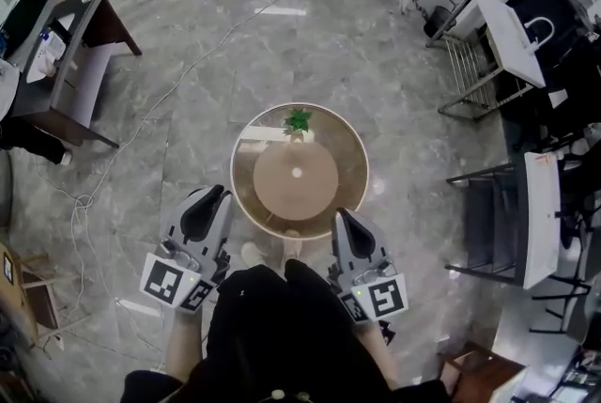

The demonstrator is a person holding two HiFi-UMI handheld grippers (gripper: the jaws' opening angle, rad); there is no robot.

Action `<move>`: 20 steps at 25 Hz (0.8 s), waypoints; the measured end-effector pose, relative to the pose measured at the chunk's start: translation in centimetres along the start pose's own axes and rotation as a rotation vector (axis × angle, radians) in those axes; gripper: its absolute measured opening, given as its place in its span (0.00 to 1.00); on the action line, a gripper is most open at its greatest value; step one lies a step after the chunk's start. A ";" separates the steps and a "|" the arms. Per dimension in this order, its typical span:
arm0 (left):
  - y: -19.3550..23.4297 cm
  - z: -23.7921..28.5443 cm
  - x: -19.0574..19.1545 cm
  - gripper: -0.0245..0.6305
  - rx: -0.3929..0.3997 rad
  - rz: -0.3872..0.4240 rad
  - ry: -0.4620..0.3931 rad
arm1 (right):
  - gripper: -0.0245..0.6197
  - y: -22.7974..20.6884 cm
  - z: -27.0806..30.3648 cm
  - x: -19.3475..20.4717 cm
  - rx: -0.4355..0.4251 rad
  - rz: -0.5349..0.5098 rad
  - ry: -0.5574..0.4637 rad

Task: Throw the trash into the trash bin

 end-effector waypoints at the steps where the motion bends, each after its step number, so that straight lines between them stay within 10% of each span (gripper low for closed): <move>1: -0.2 0.1 -0.2 0.12 0.006 0.009 -0.001 | 0.04 -0.2 -0.3 -0.5 0.007 0.006 -0.008; 20: -2.2 0.5 -0.1 0.10 0.004 0.071 0.002 | 0.04 -1.4 -1.6 -3.0 0.042 -0.002 -0.069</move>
Point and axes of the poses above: the fingertips, and each gripper's own axes: z forward along the fingers, y to its left, x out of its underside, the point moved 4 cm from there along -z, backward along the fingers, and after that the axes turned 12 degrees about x, right-handed, at the moved point
